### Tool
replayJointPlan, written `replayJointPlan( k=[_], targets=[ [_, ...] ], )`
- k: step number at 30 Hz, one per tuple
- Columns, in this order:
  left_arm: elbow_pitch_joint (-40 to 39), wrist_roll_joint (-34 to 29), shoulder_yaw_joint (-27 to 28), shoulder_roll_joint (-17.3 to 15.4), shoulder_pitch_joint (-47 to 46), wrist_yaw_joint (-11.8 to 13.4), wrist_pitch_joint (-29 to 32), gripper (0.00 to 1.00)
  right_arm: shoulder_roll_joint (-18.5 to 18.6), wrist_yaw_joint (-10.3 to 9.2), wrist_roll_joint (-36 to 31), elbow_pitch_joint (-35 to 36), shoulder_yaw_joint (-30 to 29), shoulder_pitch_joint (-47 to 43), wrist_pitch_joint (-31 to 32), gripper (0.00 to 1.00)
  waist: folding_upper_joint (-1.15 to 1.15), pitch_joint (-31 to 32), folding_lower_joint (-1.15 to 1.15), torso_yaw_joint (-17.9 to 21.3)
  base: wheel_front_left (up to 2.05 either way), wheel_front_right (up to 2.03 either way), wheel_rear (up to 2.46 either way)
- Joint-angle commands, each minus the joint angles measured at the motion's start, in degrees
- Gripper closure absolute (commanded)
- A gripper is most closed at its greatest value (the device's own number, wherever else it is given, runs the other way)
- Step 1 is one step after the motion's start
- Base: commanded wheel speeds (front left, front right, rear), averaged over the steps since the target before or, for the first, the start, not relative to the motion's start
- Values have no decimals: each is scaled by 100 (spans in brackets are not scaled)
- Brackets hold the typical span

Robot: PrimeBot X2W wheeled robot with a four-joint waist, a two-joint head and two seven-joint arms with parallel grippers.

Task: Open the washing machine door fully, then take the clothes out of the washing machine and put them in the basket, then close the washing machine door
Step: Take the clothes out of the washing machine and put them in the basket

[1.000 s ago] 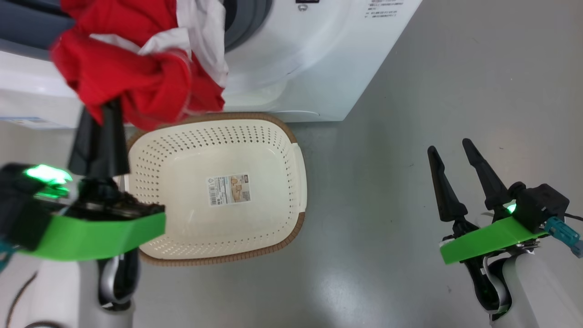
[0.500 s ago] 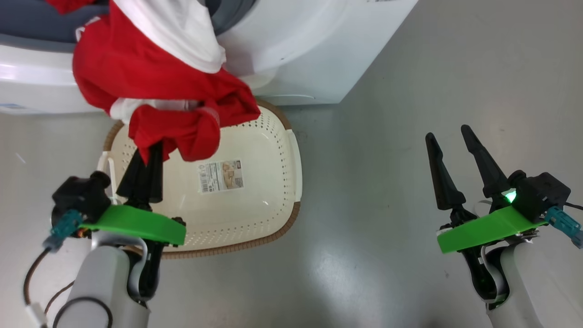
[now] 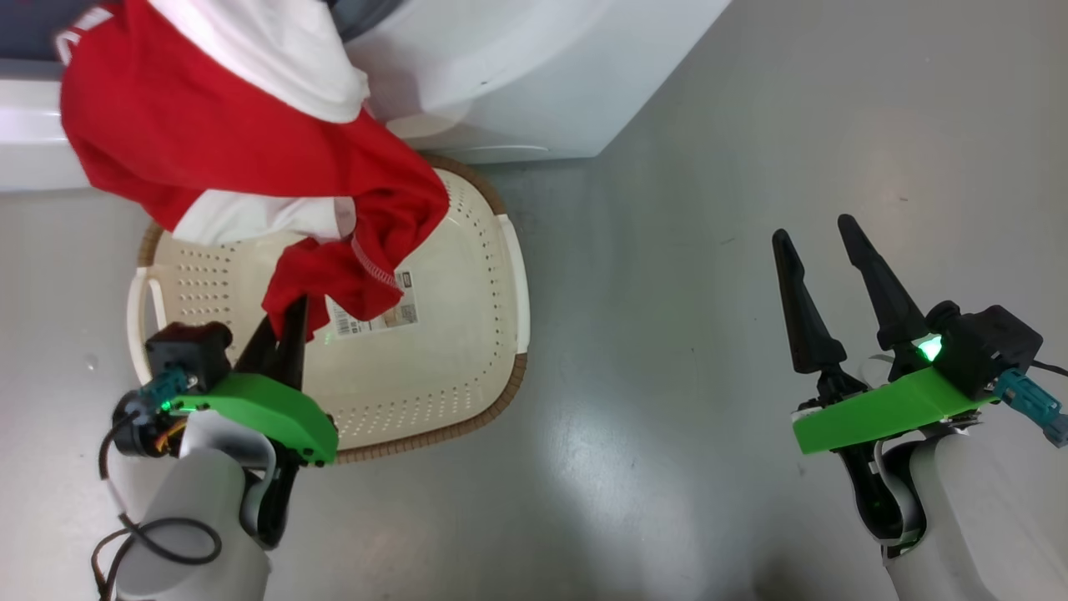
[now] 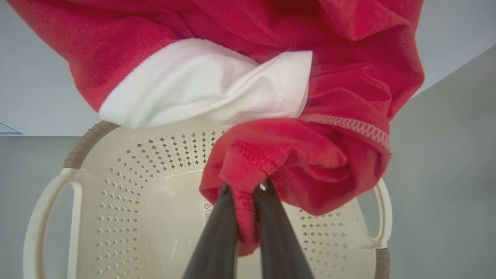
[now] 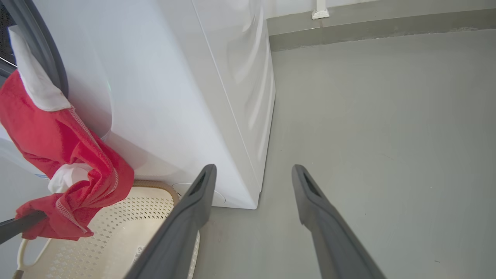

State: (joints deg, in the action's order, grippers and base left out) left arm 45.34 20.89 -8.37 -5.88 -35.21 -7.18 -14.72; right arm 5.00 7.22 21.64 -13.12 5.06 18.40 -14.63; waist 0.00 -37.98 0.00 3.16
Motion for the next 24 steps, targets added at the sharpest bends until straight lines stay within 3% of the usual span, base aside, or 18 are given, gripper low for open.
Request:
replayJointPlan(
  k=[1, 3, 4, 5, 6, 8, 9, 11, 13, 24],
  targets=[
    [72, 51, 77, -198, -21, -31, -28, 100, -31, 26, -18, 140, 142, -2, -37, 0, 0, -71, 0, 43, 0, 0, 0],
    [335, 92, -7, -221, -125, -31, -28, 100, -38, 26, -22, 146, 154, 16, -37, 0, 0, -128, 0, 61, 0, 0, 0],
    [448, 118, -35, -232, -186, -31, -28, 95, -41, 26, -24, 150, 158, 26, -37, 0, 0, -158, 0, 67, 0, 0, 0],
    [536, 139, -64, -244, -248, -31, -28, 74, -44, 26, -26, 154, 162, 39, -37, 0, 0, -185, 0, 73, 0, 0, 0],
    [536, 139, -64, -244, -248, -31, -28, 74, -44, 26, -26, 154, 162, 39, -37, 0, 0, -185, 0, 73, 0, 0, 0],
    [684, 193, -125, -280, -402, -31, -28, 51, -48, 26, -34, 165, 171, 69, -37, 0, 0, -261, 0, 90, 0, 0, 0],
    [684, 193, -125, -280, -402, -31, -28, 51, -48, 26, -34, 165, 171, 69, -37, 0, 0, -261, 0, 90, 0, 0, 0],
    [745, 230, -156, -304, -493, -31, -28, 12, -49, 26, -42, 176, 169, 83, -37, 0, 0, -305, 0, 94, 0, 0, 0],
    [781, 269, -171, -318, -567, -31, -28, 0, -48, 26, -52, 184, 158, 92, -37, 0, 0, -335, 0, 88, 0, 0, 0],
    [580, 384, -73, -298, -667, -31, -28, 0, -37, 26, -90, 178, 124, 108, -37, 0, 0, -333, 0, -2, 0, 0, 0]
  ],
)
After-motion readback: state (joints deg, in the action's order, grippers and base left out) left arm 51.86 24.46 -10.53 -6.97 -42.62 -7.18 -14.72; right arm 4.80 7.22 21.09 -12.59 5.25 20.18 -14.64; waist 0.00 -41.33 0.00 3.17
